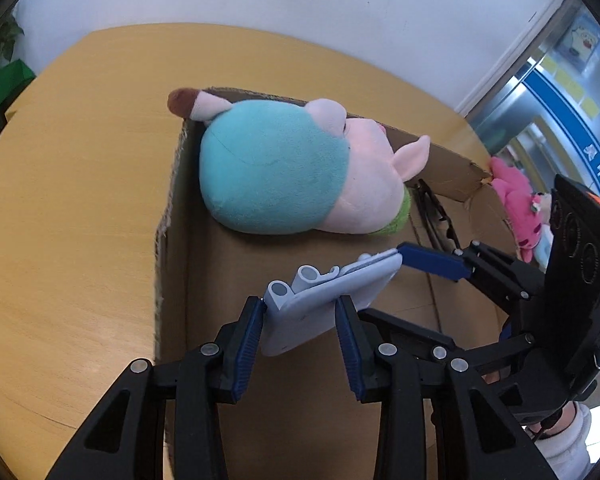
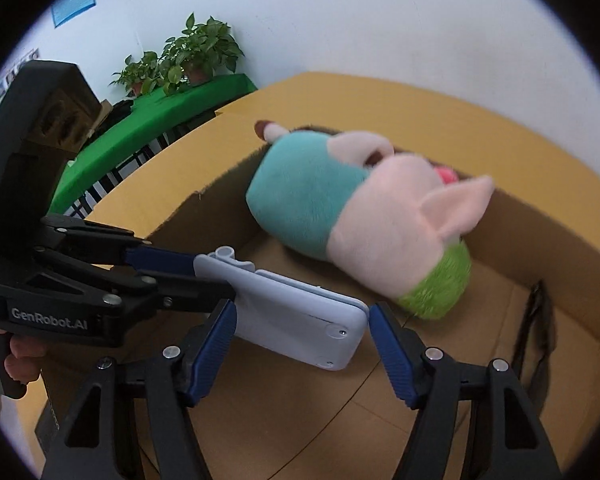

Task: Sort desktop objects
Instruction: 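Carry the white plate with both grippers down into the box, then open both grippers to release the plate and lift them away, then move both grippers to the black UGREEN box and close on it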

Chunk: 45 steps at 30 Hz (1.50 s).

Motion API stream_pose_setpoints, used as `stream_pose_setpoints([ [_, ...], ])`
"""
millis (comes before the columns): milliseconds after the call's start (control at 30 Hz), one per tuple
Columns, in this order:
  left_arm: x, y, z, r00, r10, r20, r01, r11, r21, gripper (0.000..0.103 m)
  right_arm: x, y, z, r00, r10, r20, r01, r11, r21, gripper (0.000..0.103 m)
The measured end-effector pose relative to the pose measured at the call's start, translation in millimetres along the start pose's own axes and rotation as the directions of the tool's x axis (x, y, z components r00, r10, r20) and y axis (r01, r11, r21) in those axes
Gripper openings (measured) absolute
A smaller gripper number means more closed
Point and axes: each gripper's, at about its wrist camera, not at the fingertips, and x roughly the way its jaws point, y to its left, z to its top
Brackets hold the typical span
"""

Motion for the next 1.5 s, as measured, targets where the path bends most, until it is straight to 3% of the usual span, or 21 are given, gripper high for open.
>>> stream_pose_setpoints([
  [433, 16.4, 2.7, 9.9, 0.984, 0.174, -0.042, -0.172, 0.984, 0.035, 0.027, 29.4, 3.6, 1.8, 0.993, 0.073, -0.097, -0.065, 0.994, 0.084, 0.069],
  [633, 13.3, -1.6, 8.1, 0.978, 0.207, 0.002, -0.207, 0.977, 0.048, 0.029, 30.3, 4.1, -2.7, 0.993, 0.046, -0.110, -0.033, 0.993, 0.111, 0.069],
  [733, -13.8, -4.1, -0.3, 0.976, 0.199, 0.090, -0.204, 0.978, 0.048, 0.034, 2.5, 7.0, -9.3, 0.997, -0.030, -0.064, 0.037, 0.994, 0.100, 0.069],
  [800, -44.8, -15.9, -13.4, 0.959, 0.198, 0.204, -0.217, 0.973, 0.075, 0.046, -36.8, 14.4, -19.7, 0.994, -0.108, 0.031, 0.104, 0.989, 0.103, 0.077],
  [933, -104.8, -52.8, -60.4, 0.891, 0.150, 0.429, -0.230, 0.963, 0.142, 0.092, -100.5, 37.1, -48.6, 0.953, -0.236, 0.187, 0.214, 0.968, 0.132, 0.086],
  [1000, -128.2, -71.3, -85.7, 0.861, 0.098, 0.499, -0.211, 0.962, 0.175, 0.102, -120.2, 46.8, -67.3, 0.936, -0.286, 0.207, 0.260, 0.955, 0.143, 0.091],
  [1067, -140.5, -85.5, -104.7, 0.845, 0.055, 0.532, -0.183, 0.965, 0.191, 0.102, -133.9, 54.3, -88.4, 0.914, -0.353, 0.202, 0.324, 0.932, 0.163, 0.091],
  [1233, -139.3, -124.2, -129.9, 0.860, 0.006, 0.511, -0.134, 0.967, 0.215, 0.102, -151.7, 55.3, -121.4, 0.887, -0.438, 0.147, 0.403, 0.890, 0.215, 0.091],
  [1400, -139.6, -147.7, -158.4, 0.874, 0.012, 0.485, -0.141, 0.963, 0.229, 0.102, -185.2, 61.9, -146.6, 0.860, -0.475, 0.187, 0.429, 0.871, 0.240, 0.092],
  [1500, -146.1, -155.3, -173.2, 0.873, -0.007, 0.487, -0.121, 0.966, 0.229, 0.102, -200.1, 72.8, -155.4, 0.841, -0.493, 0.222, 0.446, 0.865, 0.230, 0.092],
])
